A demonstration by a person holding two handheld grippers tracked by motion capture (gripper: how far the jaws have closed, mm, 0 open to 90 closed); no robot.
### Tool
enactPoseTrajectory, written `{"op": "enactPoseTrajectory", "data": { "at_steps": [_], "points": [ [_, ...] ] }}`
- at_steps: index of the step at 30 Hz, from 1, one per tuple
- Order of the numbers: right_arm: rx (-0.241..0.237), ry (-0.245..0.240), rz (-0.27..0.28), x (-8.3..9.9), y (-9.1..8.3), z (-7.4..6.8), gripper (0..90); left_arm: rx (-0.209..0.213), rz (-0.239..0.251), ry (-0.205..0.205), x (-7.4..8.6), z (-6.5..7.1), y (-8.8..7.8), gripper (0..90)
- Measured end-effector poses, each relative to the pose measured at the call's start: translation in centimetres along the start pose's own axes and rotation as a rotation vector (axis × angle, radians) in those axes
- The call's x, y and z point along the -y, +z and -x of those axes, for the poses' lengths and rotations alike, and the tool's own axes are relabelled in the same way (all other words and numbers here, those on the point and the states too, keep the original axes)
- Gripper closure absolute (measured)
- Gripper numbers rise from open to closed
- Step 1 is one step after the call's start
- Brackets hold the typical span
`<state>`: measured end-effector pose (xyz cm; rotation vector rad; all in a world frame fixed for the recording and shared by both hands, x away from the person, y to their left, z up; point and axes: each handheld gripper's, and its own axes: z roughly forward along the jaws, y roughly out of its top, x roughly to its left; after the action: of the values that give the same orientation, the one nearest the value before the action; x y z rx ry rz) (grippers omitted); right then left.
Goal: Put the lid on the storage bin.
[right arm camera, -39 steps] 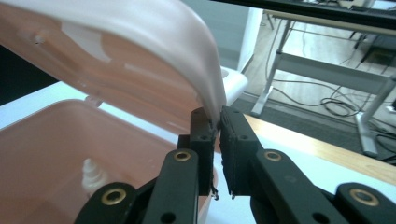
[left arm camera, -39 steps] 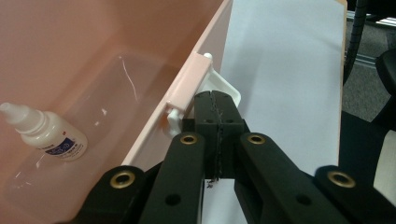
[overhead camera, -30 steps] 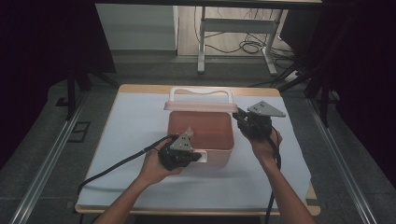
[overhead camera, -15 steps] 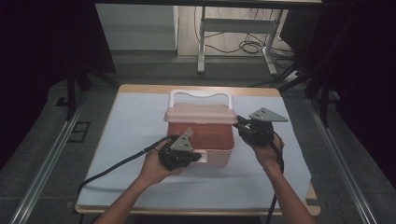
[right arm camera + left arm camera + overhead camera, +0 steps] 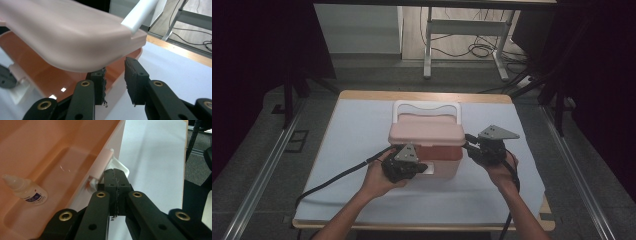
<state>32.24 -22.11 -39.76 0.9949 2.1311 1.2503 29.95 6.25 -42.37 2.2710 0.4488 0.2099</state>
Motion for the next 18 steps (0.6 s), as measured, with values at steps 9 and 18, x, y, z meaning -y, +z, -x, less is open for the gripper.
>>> {"op": "enactPoseTrajectory", "data": {
  "at_steps": [9,18],
  "points": [
    [-0.049,0.011,-0.043,1.6,-0.4,0.1,67.6,-0.001,0.000,0.004,0.0,0.0,0.0,90.0],
    [-0.071,0.039,-0.034,2.9,-1.8,0.4,67.0,-0.002,0.002,-0.001,0.0,0.0,0.0,90.0]
  ]
}}
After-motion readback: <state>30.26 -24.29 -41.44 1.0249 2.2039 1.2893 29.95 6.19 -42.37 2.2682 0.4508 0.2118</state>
